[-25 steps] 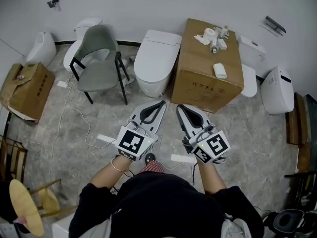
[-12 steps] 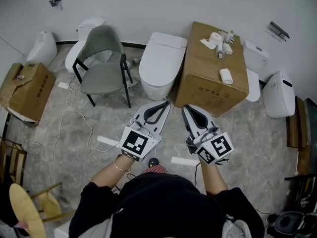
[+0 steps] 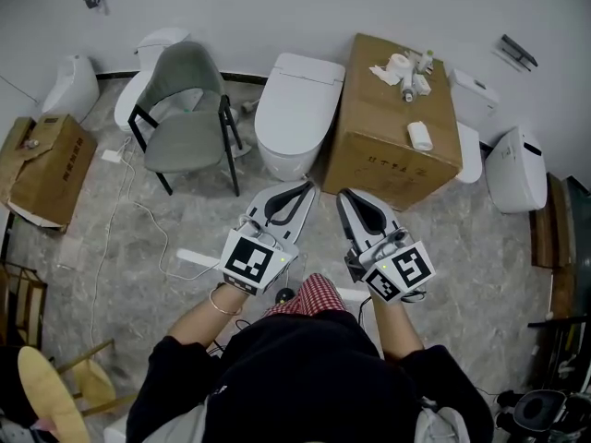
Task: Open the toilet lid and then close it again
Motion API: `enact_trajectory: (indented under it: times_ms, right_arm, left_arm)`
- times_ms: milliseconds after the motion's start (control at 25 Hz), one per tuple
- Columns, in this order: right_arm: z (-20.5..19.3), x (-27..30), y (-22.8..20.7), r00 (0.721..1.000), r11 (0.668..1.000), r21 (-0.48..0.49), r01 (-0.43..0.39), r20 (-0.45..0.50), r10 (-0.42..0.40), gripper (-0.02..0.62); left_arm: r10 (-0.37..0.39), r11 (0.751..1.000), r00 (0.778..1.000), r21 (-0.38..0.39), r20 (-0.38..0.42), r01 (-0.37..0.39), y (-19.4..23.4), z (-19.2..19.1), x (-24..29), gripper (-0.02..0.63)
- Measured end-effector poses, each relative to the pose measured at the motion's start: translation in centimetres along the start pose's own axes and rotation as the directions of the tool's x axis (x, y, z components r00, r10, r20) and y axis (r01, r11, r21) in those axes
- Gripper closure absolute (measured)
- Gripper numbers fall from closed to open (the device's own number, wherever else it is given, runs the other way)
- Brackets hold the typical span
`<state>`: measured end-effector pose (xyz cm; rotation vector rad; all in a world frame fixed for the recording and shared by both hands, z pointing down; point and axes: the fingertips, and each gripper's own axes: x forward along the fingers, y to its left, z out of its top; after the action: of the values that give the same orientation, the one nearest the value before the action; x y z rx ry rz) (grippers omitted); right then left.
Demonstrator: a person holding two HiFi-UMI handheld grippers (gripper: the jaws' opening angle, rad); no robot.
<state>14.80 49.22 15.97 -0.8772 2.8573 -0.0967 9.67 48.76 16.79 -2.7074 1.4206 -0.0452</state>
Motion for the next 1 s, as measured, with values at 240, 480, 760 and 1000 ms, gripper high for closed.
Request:
enact_trajectory:
  times_ms: [240,480,760,1000]
  right_arm:
    - [-0.2,0.8,-1.1,1.000,1.000,0.007,0.011,-0.004,-0.011,0.575]
    - [-0.2,2.0,-2.4,1.000,1.000,0.016,0.013,0.003,-0.013,0.575]
    - [0.3,3.7,-3.7,1.000,1.000,0.010,0.008,0.014,-0.008,0.575]
    - [-0.1,5.1,-4.9,1.000,1.000,0.016,-0.002,0.006,0.002,0.575]
  left_arm:
    - [0.008,1.000,1.000,-0.008,-0.010,-0.008,1.3,-0.1,0.7,0.603]
    - [0.007,1.000,1.000,-0.010,-0.001,-0.007,2.5,-0.1,2.1,0.603]
    - [0.030,1.000,1.000,-0.003,0.001,-0.030,4.3,0.2,3.1,0.603]
    - [0.054,0.998,0.999,-0.026,0.002,-0.054,5.9,-0.5,3.8,0.603]
